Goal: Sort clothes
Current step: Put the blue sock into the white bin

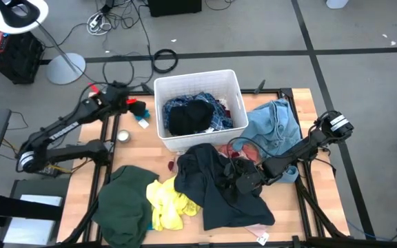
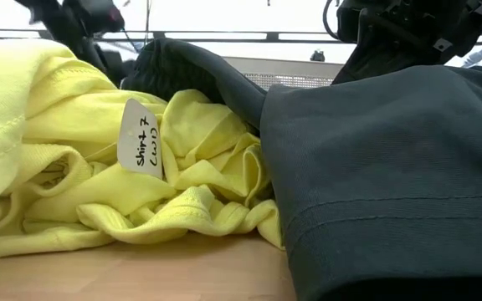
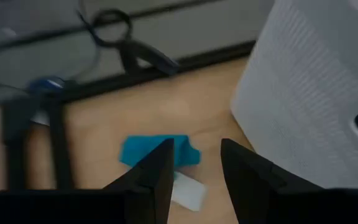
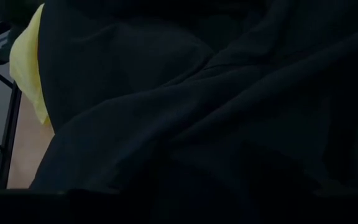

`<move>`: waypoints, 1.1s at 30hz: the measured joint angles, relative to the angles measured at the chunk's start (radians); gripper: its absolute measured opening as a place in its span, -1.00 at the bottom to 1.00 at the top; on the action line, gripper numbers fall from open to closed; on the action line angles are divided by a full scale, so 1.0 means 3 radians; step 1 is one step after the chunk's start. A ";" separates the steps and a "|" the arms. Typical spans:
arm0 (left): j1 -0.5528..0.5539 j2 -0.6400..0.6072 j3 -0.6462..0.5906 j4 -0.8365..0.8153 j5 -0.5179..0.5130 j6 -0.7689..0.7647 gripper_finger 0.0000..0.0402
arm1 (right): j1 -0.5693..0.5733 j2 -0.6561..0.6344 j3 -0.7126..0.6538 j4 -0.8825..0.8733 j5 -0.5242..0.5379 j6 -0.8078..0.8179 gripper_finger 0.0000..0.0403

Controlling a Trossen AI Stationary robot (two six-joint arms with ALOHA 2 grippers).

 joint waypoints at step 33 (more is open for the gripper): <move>0.0223 0.1826 -0.0477 0.1178 0.0279 0.0046 -0.78 | 0.0000 0.0010 0.0000 -0.0020 0.0003 0.0004 0.13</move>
